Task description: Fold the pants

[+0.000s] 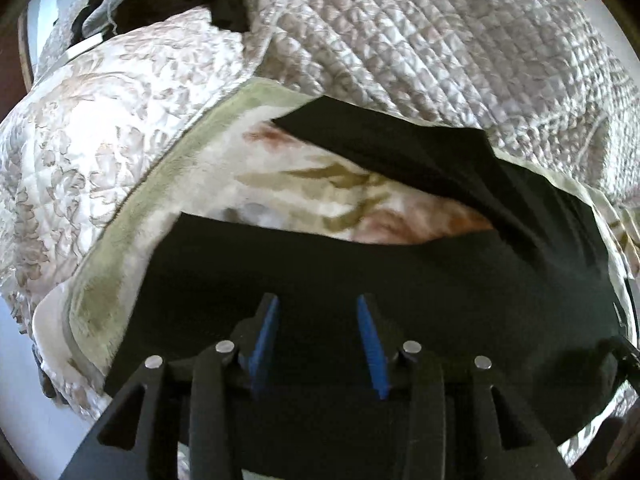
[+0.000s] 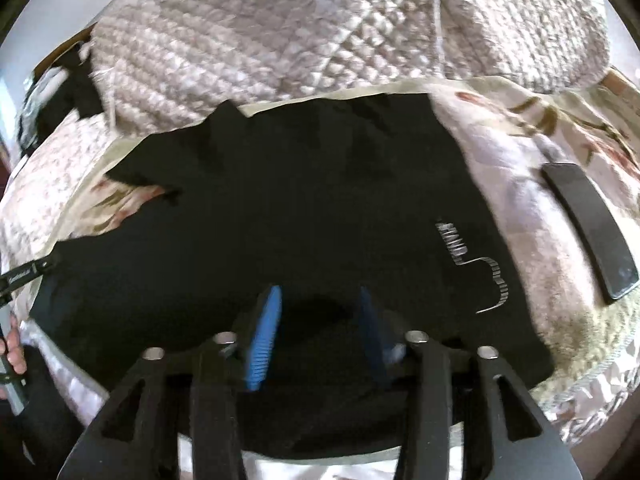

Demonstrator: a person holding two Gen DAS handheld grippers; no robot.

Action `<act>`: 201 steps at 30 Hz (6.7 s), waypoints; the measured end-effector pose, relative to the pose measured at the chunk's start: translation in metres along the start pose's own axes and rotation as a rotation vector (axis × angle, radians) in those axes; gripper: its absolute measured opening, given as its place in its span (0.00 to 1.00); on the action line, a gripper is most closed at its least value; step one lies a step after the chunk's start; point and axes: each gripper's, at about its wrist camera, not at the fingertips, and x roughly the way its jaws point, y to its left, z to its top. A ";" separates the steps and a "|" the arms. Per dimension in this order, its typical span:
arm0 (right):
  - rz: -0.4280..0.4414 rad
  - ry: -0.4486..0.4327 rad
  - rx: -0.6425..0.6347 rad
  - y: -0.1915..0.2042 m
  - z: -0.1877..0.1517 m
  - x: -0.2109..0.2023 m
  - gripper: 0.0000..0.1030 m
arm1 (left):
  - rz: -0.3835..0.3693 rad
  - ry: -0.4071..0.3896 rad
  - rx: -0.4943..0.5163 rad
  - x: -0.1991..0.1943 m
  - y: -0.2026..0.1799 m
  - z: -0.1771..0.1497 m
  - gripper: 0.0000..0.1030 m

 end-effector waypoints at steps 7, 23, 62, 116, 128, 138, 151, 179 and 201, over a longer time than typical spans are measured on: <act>0.037 0.021 -0.022 0.007 -0.003 0.004 0.51 | -0.040 0.024 0.061 -0.003 -0.025 -0.010 0.43; 0.111 0.042 -0.125 0.010 0.082 0.058 0.57 | -0.182 -0.011 0.149 0.044 -0.079 0.074 0.64; 0.190 -0.036 -0.330 0.034 0.180 0.071 0.07 | -0.231 -0.127 0.175 0.069 -0.091 0.126 0.04; 0.173 -0.084 0.582 -0.115 -0.023 -0.025 0.04 | -0.079 -0.185 -0.016 -0.027 -0.013 0.016 0.04; 0.182 -0.027 0.615 -0.118 -0.040 -0.031 0.11 | -0.074 -0.059 -0.243 -0.009 0.049 -0.049 0.06; 0.110 -0.090 0.630 -0.124 -0.029 -0.034 0.44 | -0.093 -0.073 -0.320 -0.008 0.061 -0.045 0.27; -0.024 -0.083 0.692 -0.140 -0.030 -0.027 0.52 | -0.155 -0.065 -0.424 -0.008 0.071 -0.054 0.59; 0.028 -0.063 0.589 -0.122 -0.026 -0.050 0.08 | 0.079 -0.091 -0.285 -0.031 0.093 -0.037 0.04; 0.025 -0.062 0.661 -0.137 -0.015 -0.075 0.08 | 0.091 -0.140 -0.285 -0.057 0.097 -0.024 0.04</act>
